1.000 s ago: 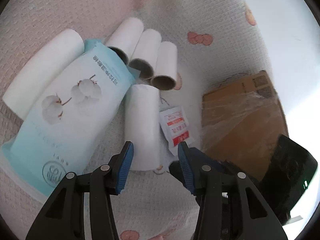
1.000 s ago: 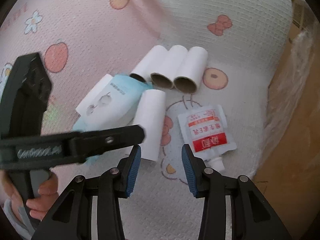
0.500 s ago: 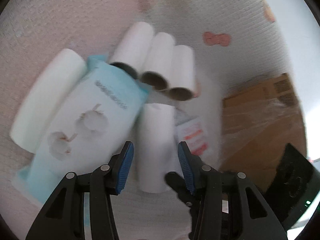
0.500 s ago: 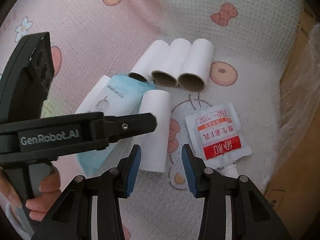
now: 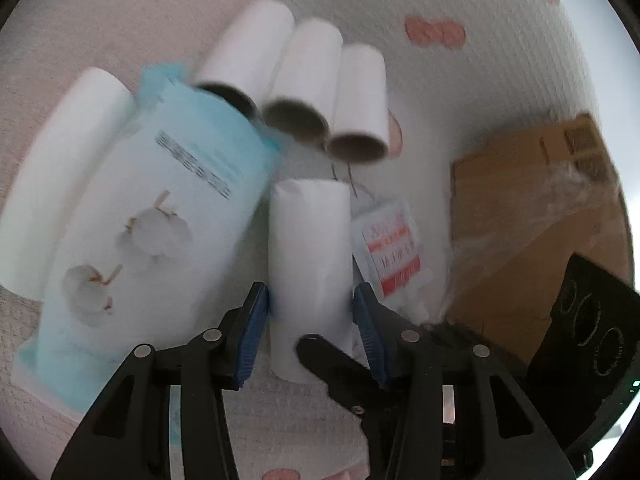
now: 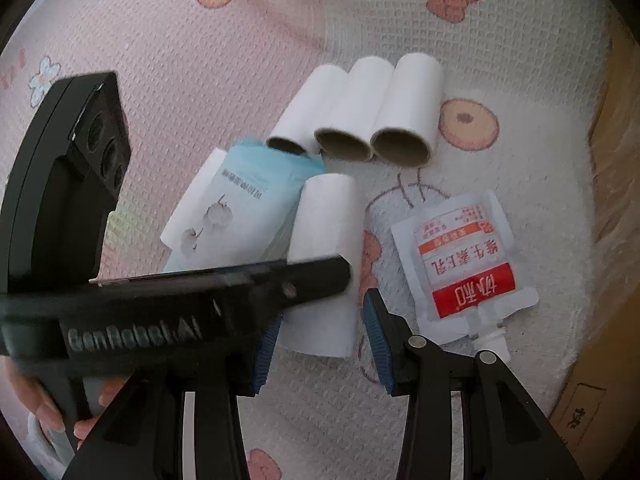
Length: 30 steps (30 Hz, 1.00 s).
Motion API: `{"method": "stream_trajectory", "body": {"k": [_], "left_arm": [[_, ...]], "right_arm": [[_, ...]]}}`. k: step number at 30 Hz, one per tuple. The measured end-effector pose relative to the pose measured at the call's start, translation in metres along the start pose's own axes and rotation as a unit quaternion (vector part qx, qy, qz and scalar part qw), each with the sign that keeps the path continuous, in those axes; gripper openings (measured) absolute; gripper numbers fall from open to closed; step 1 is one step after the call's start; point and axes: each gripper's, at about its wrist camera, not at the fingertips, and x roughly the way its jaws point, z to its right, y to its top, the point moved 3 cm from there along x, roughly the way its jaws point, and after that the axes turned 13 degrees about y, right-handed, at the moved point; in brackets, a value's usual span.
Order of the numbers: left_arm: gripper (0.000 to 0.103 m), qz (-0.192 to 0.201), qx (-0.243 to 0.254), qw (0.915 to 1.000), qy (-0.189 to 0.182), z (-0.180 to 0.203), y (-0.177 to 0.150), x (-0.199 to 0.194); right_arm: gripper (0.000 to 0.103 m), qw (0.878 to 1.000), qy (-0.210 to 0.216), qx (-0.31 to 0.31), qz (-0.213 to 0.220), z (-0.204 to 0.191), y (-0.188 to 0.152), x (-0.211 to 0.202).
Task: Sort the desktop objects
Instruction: 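Close the left gripper around the upright white tube, then lift the tube with the left gripper and carry it over the box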
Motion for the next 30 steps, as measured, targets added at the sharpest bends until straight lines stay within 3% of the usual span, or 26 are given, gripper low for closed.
{"method": "stream_trajectory", "body": {"k": [8, 23, 30], "left_arm": [[0.048, 0.001, -0.022, 0.9997, -0.013, 0.003, 0.0, 0.004], [0.049, -0.011, -0.011, 0.9998, 0.008, 0.012, 0.004, 0.008], [0.048, 0.023, -0.008, 0.9996, -0.017, 0.014, 0.004, -0.016]], "right_arm": [[0.039, 1.0, -0.013, -0.005, 0.005, 0.0, -0.001, -0.001], [0.04, 0.999, 0.024, 0.022, -0.002, -0.006, -0.003, 0.011], [0.04, 1.0, 0.01, -0.009, 0.019, -0.034, -0.004, 0.002]]}}
